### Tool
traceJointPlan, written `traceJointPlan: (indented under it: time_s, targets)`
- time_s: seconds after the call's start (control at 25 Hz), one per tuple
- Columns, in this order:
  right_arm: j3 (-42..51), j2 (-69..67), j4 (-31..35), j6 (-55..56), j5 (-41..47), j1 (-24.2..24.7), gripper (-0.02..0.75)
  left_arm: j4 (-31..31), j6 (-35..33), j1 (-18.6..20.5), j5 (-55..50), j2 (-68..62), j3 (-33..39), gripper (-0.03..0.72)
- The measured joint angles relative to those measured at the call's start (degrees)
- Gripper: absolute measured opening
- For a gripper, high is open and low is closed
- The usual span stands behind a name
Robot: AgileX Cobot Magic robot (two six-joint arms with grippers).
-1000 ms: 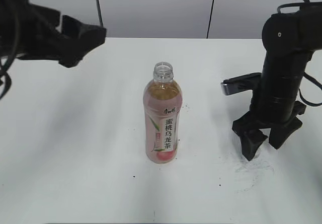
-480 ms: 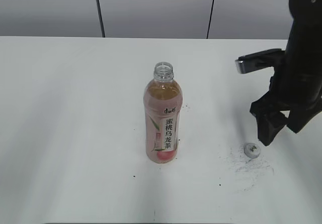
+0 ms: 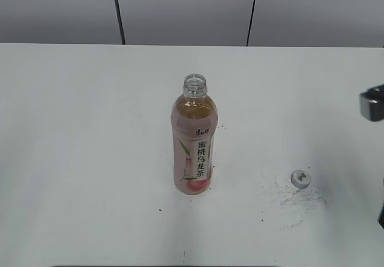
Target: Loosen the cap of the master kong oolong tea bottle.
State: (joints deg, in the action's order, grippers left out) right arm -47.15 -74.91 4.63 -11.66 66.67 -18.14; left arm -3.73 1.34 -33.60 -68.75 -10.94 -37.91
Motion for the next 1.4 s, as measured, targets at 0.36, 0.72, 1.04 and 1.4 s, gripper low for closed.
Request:
traceJointPlan:
  time_s: [0.36,0.72,1.04,1.4]
  targets:
    - [15.6,33.0,0.0,0.1,-0.8,0.0,0.566,-0.4,-0.1,0.0,8.1,4.4,5.2,0.538]
    - [17.4,60.9,-0.3,0.4,-3.0,0.0,0.566,-0.3,-0.1,0.0,10.0,4.4,6.1,0.525]
    - [17.6,67.7,-0.6,0.4,-3.1,0.0,0.566,-0.3,-0.1,0.0,10.0,4.4,6.1,0.505]
    - [17.6,67.7,-0.6,0.4,-3.1,0.0,0.566,-0.3,-0.1,0.0,10.0,4.4,6.1,0.49]
